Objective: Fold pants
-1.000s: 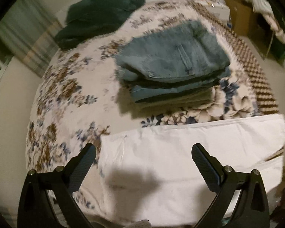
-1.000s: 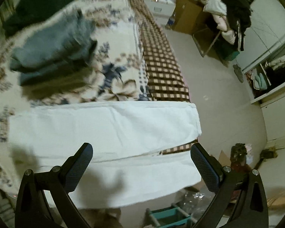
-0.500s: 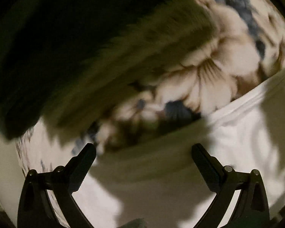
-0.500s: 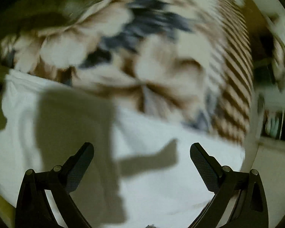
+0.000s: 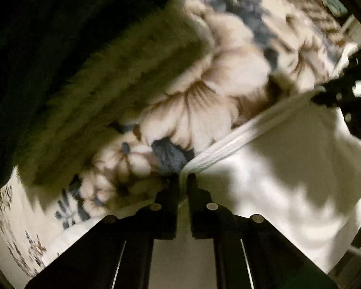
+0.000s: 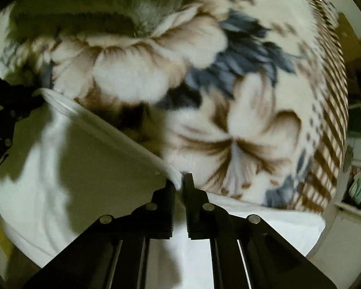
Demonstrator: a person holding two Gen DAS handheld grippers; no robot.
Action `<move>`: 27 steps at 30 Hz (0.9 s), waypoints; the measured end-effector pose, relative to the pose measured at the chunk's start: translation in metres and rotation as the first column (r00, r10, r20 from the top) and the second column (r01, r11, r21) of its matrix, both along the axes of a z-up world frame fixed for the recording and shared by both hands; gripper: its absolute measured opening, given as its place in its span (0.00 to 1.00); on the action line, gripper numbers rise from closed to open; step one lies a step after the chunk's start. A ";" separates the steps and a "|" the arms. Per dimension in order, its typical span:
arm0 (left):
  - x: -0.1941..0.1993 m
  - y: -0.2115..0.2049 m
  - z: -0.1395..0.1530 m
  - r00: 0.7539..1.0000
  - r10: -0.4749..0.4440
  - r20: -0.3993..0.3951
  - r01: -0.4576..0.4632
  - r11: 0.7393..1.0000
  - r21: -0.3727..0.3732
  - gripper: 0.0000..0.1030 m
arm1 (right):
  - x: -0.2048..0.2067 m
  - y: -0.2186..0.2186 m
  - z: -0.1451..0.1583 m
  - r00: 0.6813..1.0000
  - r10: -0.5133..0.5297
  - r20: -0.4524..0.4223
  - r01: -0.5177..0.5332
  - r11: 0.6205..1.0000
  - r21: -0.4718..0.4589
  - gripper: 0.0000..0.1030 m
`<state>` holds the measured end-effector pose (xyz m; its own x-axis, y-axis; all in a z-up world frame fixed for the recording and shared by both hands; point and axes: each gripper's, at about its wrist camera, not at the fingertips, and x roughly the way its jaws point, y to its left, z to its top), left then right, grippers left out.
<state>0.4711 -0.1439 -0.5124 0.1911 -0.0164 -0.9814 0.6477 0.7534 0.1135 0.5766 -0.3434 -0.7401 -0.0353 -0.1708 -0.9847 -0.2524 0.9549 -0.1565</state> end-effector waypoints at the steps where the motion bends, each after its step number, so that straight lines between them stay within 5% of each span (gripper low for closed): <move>1: -0.001 0.003 0.012 1.000 0.014 0.015 -0.014 1.000 -0.015 0.04 | -0.004 -0.005 0.011 0.999 -0.028 0.022 0.028 0.999 0.018 0.06; 6: -0.017 0.030 0.084 0.990 0.110 0.086 -0.101 0.989 -0.106 0.04 | -0.034 -0.014 0.067 0.991 -0.079 0.112 0.072 0.995 0.068 0.05; 11: -0.104 0.049 0.109 0.971 0.204 0.128 -0.180 0.967 -0.178 0.04 | -0.083 0.004 0.103 0.974 -0.127 0.188 0.108 0.988 0.112 0.05; 18: -0.205 0.050 0.087 0.934 0.355 0.047 -0.338 0.916 -0.215 0.04 | -0.203 0.039 0.128 0.978 -0.126 0.166 0.105 0.986 0.133 0.04; 27: -0.299 0.053 0.000 0.877 0.457 -0.149 -0.474 0.874 -0.107 0.04 | -0.327 0.052 0.049 0.997 -0.074 -0.026 0.076 0.994 0.084 0.05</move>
<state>0.1721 -0.0912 -0.5127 0.0956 -0.0879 -0.9915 0.2200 0.9733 -0.0651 0.2491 -0.2915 -0.6910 -0.0678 -0.0823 -0.9943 -0.1818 0.9809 -0.0688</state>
